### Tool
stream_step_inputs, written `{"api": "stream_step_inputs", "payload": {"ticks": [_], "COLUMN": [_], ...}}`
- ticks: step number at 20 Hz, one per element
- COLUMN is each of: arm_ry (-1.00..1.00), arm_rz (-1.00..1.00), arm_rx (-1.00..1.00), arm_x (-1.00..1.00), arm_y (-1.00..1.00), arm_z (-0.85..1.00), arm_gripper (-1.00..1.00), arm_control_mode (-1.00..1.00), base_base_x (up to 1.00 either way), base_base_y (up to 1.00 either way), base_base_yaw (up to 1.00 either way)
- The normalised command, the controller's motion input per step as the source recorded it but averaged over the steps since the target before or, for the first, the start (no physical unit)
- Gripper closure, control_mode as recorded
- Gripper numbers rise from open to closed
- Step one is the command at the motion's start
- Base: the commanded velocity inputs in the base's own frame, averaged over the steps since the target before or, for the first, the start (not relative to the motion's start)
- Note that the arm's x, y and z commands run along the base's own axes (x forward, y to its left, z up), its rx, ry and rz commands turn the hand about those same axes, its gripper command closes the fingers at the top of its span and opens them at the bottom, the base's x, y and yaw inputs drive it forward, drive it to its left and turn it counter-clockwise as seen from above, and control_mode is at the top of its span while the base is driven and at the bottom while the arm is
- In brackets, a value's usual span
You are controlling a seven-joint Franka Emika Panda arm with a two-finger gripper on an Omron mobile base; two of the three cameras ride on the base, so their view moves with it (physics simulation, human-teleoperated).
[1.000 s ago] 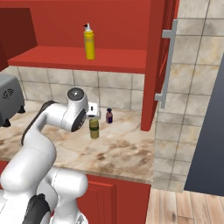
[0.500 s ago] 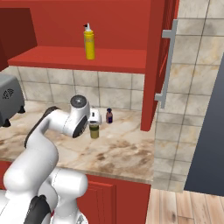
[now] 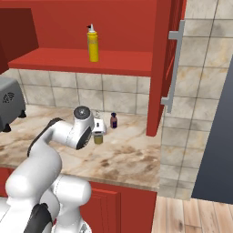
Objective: Pick the mustard and oil and vinegar bottle from the counter and place them in the cabinet.
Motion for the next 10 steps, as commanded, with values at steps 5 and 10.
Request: {"api": "stream_step_inputs", "payload": {"ticks": [5,10], "arm_ry": [0.0,0.0], "arm_rz": [0.0,0.0], "arm_rx": [-0.12,-0.02], "arm_x": [0.03,0.07], "arm_y": [0.0,-0.02], "arm_z": [-0.14,-0.07], "arm_gripper": [-1.0,-1.0], "arm_control_mode": [-1.0,-1.0], "base_base_x": [0.0,0.0], "base_base_y": [0.0,0.0], "base_base_yaw": [0.0,0.0]}}
